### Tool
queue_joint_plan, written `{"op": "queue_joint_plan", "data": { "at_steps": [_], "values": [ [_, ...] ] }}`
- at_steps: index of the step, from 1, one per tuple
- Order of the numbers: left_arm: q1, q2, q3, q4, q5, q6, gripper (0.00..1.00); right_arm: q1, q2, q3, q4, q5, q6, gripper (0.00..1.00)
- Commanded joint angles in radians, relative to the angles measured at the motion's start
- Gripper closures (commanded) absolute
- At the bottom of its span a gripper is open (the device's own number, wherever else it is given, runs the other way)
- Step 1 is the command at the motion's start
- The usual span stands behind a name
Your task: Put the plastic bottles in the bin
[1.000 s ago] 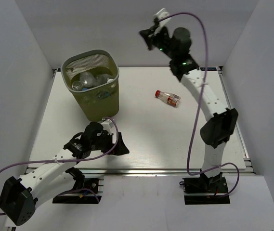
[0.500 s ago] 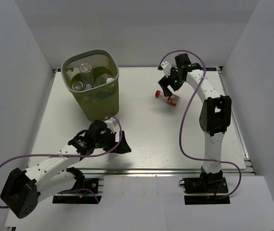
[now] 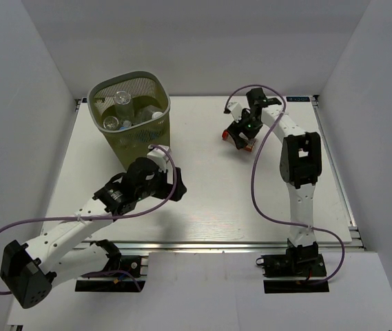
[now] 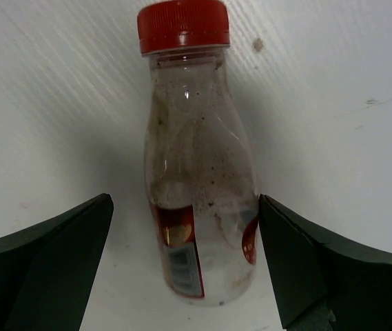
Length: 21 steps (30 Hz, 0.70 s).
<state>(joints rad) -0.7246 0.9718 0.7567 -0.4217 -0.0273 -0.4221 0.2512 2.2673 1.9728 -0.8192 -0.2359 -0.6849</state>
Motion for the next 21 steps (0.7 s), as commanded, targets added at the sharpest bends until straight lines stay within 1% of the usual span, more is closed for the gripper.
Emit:
{"op": "queue_joint_plan", "data": {
  "at_steps": [1,2,4,5,8,9,11,12,13,14,15,16,17,18,19,20,21],
  "values": [
    [-0.025,0.002,0.036,0.014,-0.029,0.040,0.00,0.000,0.052,0.023,0.008,0.017,-0.021,0.09],
    [-0.035,0.002,0.065,0.023,-0.029,0.052,0.00,0.002,0.063,0.029,0.011,0.018,-0.025,0.09],
    [-0.035,0.002,0.098,0.023,-0.020,0.078,0.00,0.000,0.099,0.037,0.012,0.021,-0.031,0.12],
    [-0.045,0.002,0.139,0.012,-0.020,0.078,0.00,0.002,0.100,0.038,0.005,0.020,-0.042,0.14],
    [-0.055,0.002,0.225,-0.028,-0.020,0.109,0.00,-0.003,0.089,0.032,-0.017,-0.022,-0.053,0.42],
    [-0.055,0.002,0.239,-0.028,-0.029,0.120,0.00,-0.004,0.074,0.026,-0.029,-0.070,-0.057,0.60],
    [-0.055,-0.010,0.262,-0.038,-0.029,0.120,0.00,-0.010,0.034,0.011,-0.047,-0.101,-0.090,0.74],
    [-0.055,-0.036,0.262,-0.038,-0.029,0.120,0.00,-0.012,0.003,0.011,-0.067,-0.150,-0.094,0.80],
    [-0.055,-0.048,0.262,-0.028,-0.029,0.120,0.00,-0.007,-0.012,0.018,-0.104,-0.176,-0.099,0.88],
    [-0.055,-0.062,0.262,-0.028,-0.029,0.120,0.00,-0.003,-0.024,0.071,-0.124,-0.207,-0.100,0.88],
    [-0.055,-0.079,0.262,-0.019,-0.029,0.120,0.00,-0.001,-0.079,0.098,-0.144,-0.273,-0.097,0.89],
    [-0.055,-0.114,0.279,-0.019,-0.029,0.129,0.00,0.000,-0.100,0.125,-0.162,-0.346,-0.082,0.89],
    [-0.055,-0.131,0.292,-0.019,-0.043,0.129,0.00,0.020,-0.121,0.212,-0.159,-0.383,-0.073,0.89],
    [-0.055,-0.148,0.305,-0.019,-0.063,0.138,0.00,0.026,-0.191,0.233,-0.144,-0.446,-0.027,0.89],
    [-0.055,-0.175,0.341,-0.029,-0.075,0.150,0.00,0.037,-0.219,0.248,-0.035,-0.472,-0.006,0.89],
    [-0.055,-0.186,0.363,-0.029,-0.088,0.151,0.00,0.055,-0.248,0.238,0.021,-0.553,0.019,0.89],
    [-0.055,-0.186,0.384,-0.043,-0.109,0.164,0.00,0.080,-0.335,0.218,0.081,-0.577,0.075,0.88]
  ]
}}
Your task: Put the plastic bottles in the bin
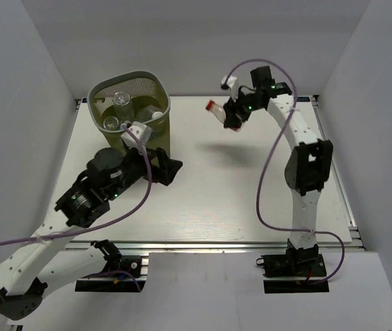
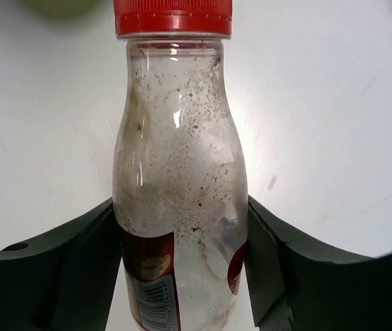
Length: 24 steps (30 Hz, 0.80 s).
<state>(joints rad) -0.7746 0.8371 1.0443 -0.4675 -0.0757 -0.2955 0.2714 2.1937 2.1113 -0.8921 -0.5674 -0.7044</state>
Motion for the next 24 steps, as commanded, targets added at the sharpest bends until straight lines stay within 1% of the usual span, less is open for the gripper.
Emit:
{"op": "queue_joint_plan", "data": {
  "at_steps": [1,2,3,4,5,6,7,8,9,10,11,13,14,15,16,17,18,20,22,23,24],
  "values": [
    [-0.005,-0.065,0.140,0.003,-0.071,0.053,0.00,0.087,-0.288,0.056,0.374,-0.262,0.171,0.88],
    [-0.005,-0.066,0.160,-0.017,-0.072,0.053,0.00,0.104,-0.310,-0.020,0.451,-0.328,0.207,0.88],
    [-0.005,-0.075,0.177,-0.032,-0.096,0.065,0.00,0.132,-0.362,-0.045,0.537,-0.344,0.297,0.88],
    [-0.005,-0.084,0.206,-0.045,-0.096,0.065,0.00,0.159,-0.367,-0.063,0.773,-0.350,0.398,0.88],
    [-0.005,-0.084,0.215,-0.069,-0.105,0.065,0.00,0.179,-0.356,-0.054,0.821,-0.351,0.464,0.88],
    [-0.005,-0.095,0.215,-0.083,-0.117,0.065,0.00,0.234,-0.320,-0.021,0.853,-0.344,0.489,0.88],
    [-0.005,-0.110,0.215,-0.100,-0.118,0.065,0.00,0.253,-0.295,0.011,0.931,-0.341,0.515,0.88],
    [-0.005,-0.121,0.215,-0.132,-0.131,0.065,0.00,0.299,-0.235,0.151,0.956,-0.344,0.610,0.86],
    [-0.005,-0.134,0.215,-0.132,-0.131,0.052,0.00,0.299,-0.180,0.191,0.982,-0.344,0.638,0.86],
    [-0.005,-0.150,0.185,-0.146,-0.131,0.036,0.00,0.327,-0.158,0.219,1.075,-0.342,0.667,0.86],
    [0.006,-0.180,0.172,-0.146,-0.140,0.026,0.00,0.342,-0.120,0.257,1.111,-0.316,0.740,0.86],
    [0.006,-0.207,0.148,-0.178,-0.141,0.003,0.00,0.399,-0.071,0.236,1.273,-0.287,0.785,0.84],
    [0.006,-0.219,0.148,-0.187,-0.154,0.002,0.00,0.423,-0.048,0.231,1.294,-0.257,0.807,0.84],
    [0.006,-0.239,0.137,-0.197,-0.154,-0.011,0.00,0.433,-0.032,0.225,1.312,-0.235,0.810,0.82],
    [0.006,-0.239,0.137,-0.207,-0.154,-0.011,0.00,0.454,-0.006,0.214,1.361,-0.215,0.827,0.82],
    [0.006,-0.253,0.126,-0.207,-0.154,-0.022,0.00,0.466,0.020,0.207,1.422,-0.134,0.856,0.79],
    [0.006,-0.253,0.126,-0.218,-0.154,-0.022,0.00,0.471,0.037,0.205,1.433,-0.112,0.867,0.79],
    [0.015,-0.253,0.116,-0.230,-0.154,-0.031,0.00,0.499,0.093,0.259,1.438,-0.053,0.853,0.75],
    [0.015,-0.253,0.106,-0.230,-0.141,-0.031,0.00,0.511,0.116,0.286,1.426,0.004,0.810,0.60],
    [0.015,-0.253,0.096,-0.230,-0.125,-0.040,0.00,0.515,0.129,0.286,1.426,0.018,0.794,0.46],
    [0.015,-0.244,0.095,-0.230,-0.115,-0.040,0.00,0.519,0.127,0.277,1.420,0.032,0.789,0.11]
  ]
}}
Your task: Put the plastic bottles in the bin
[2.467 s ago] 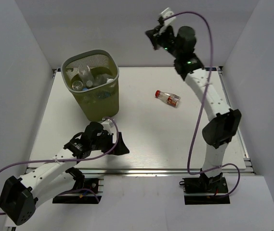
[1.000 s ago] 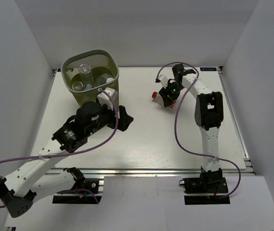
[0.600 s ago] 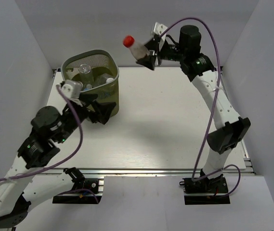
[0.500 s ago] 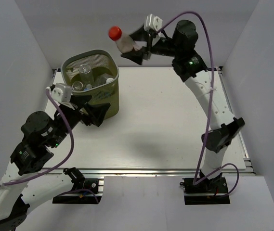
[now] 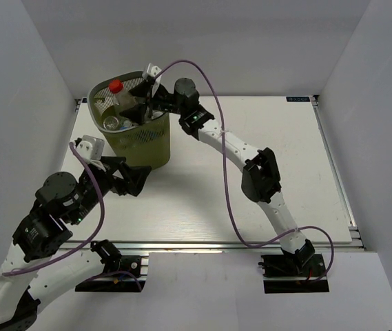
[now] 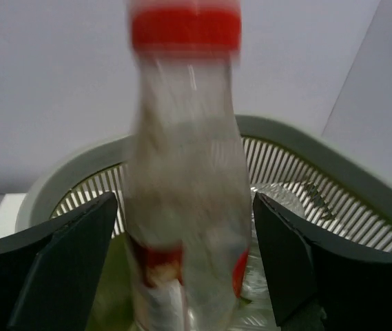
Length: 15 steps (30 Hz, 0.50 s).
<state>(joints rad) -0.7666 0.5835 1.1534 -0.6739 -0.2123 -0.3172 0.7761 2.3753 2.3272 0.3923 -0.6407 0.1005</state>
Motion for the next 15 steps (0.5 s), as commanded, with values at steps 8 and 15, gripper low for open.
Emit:
{"op": "queue_joint_plan", "data": {
  "at_steps": [8,15],
  "values": [
    [0.007,0.029,-0.121,0.037,0.103,-0.028,0.00,-0.015,-0.194,-0.006,0.047,0.150,-0.048,0.12],
    [-0.002,0.098,-0.248,0.155,0.177,-0.017,0.00,-0.146,-0.479,-0.227,-0.343,0.363,-0.171,1.00]
  ]
}}
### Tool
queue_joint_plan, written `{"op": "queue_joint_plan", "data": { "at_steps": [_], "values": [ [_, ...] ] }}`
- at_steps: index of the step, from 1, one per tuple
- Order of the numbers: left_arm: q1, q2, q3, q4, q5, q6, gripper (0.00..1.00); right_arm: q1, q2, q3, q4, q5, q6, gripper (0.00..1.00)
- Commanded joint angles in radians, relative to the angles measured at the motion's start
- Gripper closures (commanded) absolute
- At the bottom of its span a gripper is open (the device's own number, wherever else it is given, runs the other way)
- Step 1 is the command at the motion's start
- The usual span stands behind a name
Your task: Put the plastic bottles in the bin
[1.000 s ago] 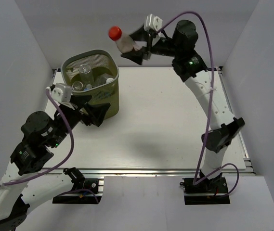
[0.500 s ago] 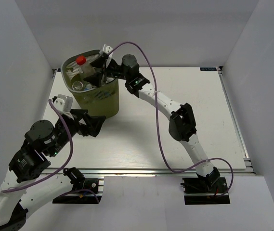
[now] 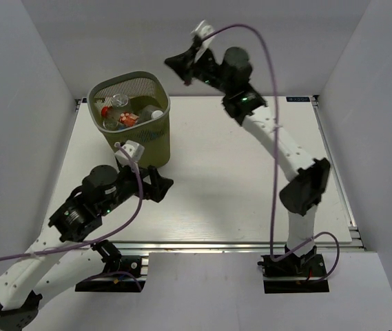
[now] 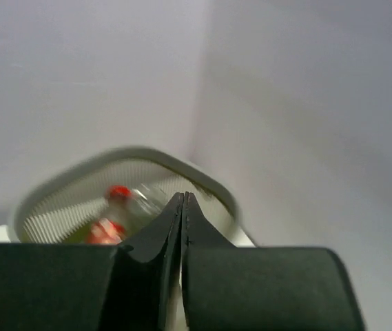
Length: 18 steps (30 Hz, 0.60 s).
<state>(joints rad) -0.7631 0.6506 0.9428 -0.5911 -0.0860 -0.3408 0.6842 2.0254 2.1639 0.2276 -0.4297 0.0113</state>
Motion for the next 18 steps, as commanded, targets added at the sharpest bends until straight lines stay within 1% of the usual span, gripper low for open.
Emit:
{"op": "queue_joint_plan", "data": {
  "at_steps": [1,2,3,4,5,6,7,8,9,10,11,12,13,14,15,16,17,18],
  "values": [
    [-0.016,0.043,-0.068,0.089,0.051,0.017,0.00,-0.096,-0.170,-0.109,-0.295,0.157,-0.108,1.00],
    [-0.016,0.055,-0.082,0.105,0.064,0.017,0.00,-0.112,-0.189,-0.154,-0.464,0.183,-0.122,0.88],
    [-0.016,0.085,-0.096,0.135,0.074,0.017,0.00,-0.127,-0.273,-0.179,-0.505,0.193,-0.125,0.68],
    [-0.016,0.102,-0.117,0.151,0.074,0.028,0.00,-0.176,-0.301,-0.243,-0.584,0.184,-0.134,0.51],
    [-0.016,0.119,-0.128,0.166,0.074,0.028,0.00,-0.192,-0.329,-0.327,-0.637,0.184,-0.170,0.33],
    [-0.016,0.153,-0.143,0.198,0.074,0.037,0.00,-0.237,-0.421,-0.375,-0.652,0.184,-0.186,0.25],
    [-0.016,0.168,-0.144,0.215,0.074,0.037,0.00,-0.250,-0.454,-0.472,-0.655,0.204,-0.200,0.17],
    [-0.016,0.185,-0.156,0.235,0.074,0.048,0.00,-0.262,-0.477,-0.557,-0.680,0.225,-0.224,0.12],
    [-0.016,0.198,-0.156,0.273,0.083,0.048,0.00,-0.284,-0.519,-0.588,-0.697,0.273,-0.229,0.10],
    [-0.016,0.227,-0.167,0.293,0.083,0.058,0.00,-0.294,-0.559,-0.640,-0.708,0.316,-0.231,0.10],
    [-0.016,0.239,-0.167,0.312,0.092,0.059,0.00,-0.299,-0.577,-0.703,-0.705,0.424,-0.211,0.10],
    [-0.016,0.254,-0.167,0.338,0.092,0.059,0.00,-0.299,-0.615,-0.729,-0.703,0.471,-0.194,0.10],
    [-0.016,0.270,-0.167,0.350,0.103,0.059,0.00,-0.301,-0.632,-0.810,-0.692,0.498,-0.185,0.10],
    [-0.016,0.297,-0.167,0.364,0.115,0.059,0.00,-0.302,-0.698,-0.841,-0.683,0.538,-0.172,0.10],
    [-0.016,0.311,-0.167,0.375,0.115,0.059,0.00,-0.307,-0.720,-0.869,-0.663,0.548,-0.172,0.10],
    [-0.016,0.323,-0.167,0.384,0.126,0.059,0.00,-0.308,-0.741,-0.950,-0.653,0.555,-0.172,0.10],
    [-0.016,0.333,-0.167,0.398,0.137,0.059,0.00,-0.310,-0.798,-0.970,-0.652,0.566,-0.157,0.10],
    [-0.016,0.342,-0.167,0.398,0.137,0.059,0.00,-0.308,-0.818,-0.992,-0.645,0.574,-0.149,0.10]
  ]
}}
